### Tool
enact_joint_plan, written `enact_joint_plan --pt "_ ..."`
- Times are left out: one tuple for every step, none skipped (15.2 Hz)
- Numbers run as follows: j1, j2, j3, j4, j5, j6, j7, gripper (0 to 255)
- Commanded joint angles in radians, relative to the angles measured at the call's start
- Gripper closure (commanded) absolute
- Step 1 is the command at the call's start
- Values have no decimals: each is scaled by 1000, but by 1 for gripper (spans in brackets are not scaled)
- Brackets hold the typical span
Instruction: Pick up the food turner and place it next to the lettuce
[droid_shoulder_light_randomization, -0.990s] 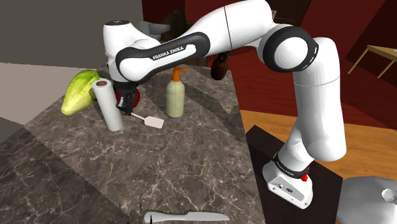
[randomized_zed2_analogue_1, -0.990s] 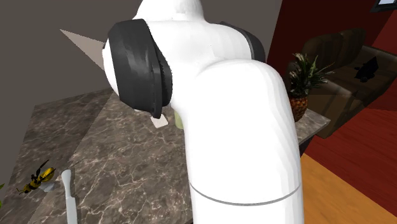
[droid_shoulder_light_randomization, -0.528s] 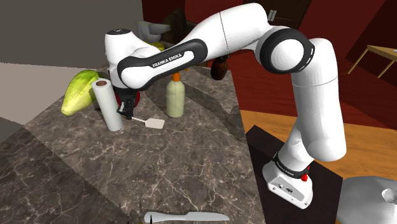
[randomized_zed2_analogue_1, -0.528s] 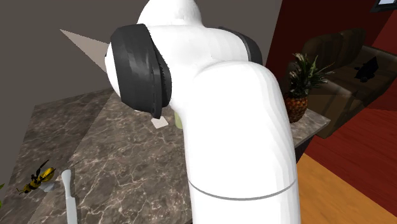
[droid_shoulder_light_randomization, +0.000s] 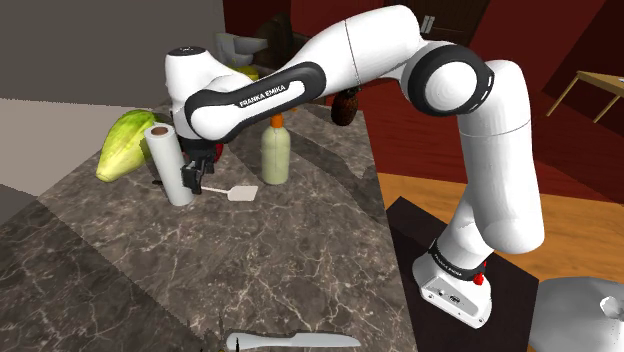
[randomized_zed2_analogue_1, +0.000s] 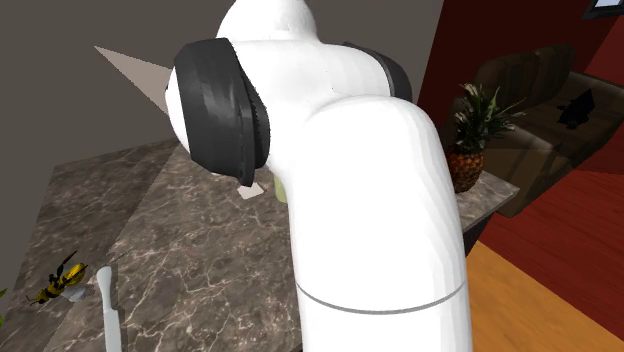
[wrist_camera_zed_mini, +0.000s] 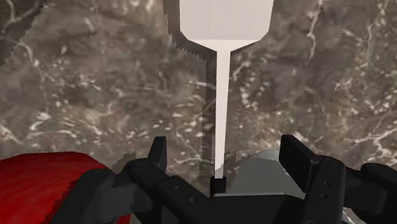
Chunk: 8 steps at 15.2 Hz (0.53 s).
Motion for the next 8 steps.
enact_joint_plan --pt "0 1 0 0 0 0 0 0" --pt "0 0 0 1 0 -1 0 0" --pt "-1 -15 2 11 4 -26 -2 0" --pt "-2 -29 5 23 8 -52 -4 0" --pt "-3 -42 7 36 11 -78 -7 0" --pt "-4 -52 8 48 14 -99 -8 0" --pt "-4 -52 8 48 14 -99 -8 0" --pt "-4 -52 8 48 14 -99 -8 0"
